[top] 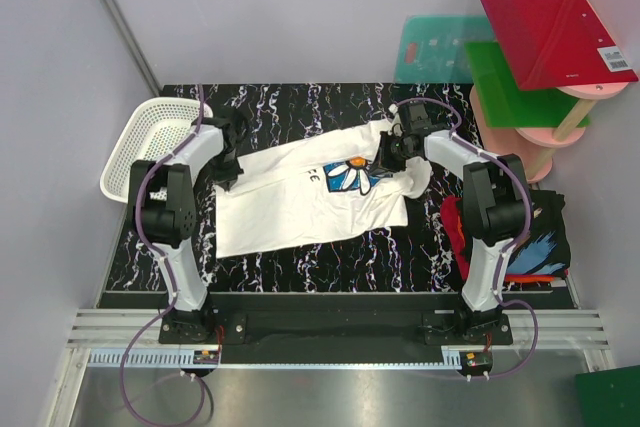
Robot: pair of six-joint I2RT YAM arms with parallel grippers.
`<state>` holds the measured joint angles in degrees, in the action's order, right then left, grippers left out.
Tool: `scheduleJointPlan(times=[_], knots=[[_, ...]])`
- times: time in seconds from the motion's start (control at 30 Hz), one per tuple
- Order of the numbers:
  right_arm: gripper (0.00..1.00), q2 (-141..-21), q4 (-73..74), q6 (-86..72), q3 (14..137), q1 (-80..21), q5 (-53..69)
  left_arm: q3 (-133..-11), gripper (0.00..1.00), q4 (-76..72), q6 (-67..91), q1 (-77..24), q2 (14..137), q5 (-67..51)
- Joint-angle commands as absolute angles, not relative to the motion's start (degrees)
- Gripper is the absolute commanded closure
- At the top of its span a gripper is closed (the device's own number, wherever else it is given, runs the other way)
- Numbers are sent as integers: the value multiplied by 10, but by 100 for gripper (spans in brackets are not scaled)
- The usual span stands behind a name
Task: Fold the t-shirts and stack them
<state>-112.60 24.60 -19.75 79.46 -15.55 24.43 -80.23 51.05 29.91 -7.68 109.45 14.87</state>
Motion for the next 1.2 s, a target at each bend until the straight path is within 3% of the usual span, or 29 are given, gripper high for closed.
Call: scheduleJointPlan(times=[0.0, 0.17, 0.4, 0.73, 1.17], knots=[[100, -1129, 225, -200, 792, -163, 256, -914, 100, 546, 314, -74, 1099, 257], [100, -1138, 232, -206, 790, -164, 233, -1040, 100, 614, 306, -75, 1150, 334], [100, -1165, 324, -214, 833, -164, 154, -1054, 100, 634, 304, -74, 1158, 403], [100, -1162, 388, -207, 853, -171, -30, -1019, 100, 630, 323, -76, 1162, 397], [100, -1179, 396, -200, 860, -175, -42, -862, 100, 620, 359, -117, 1081, 389]])
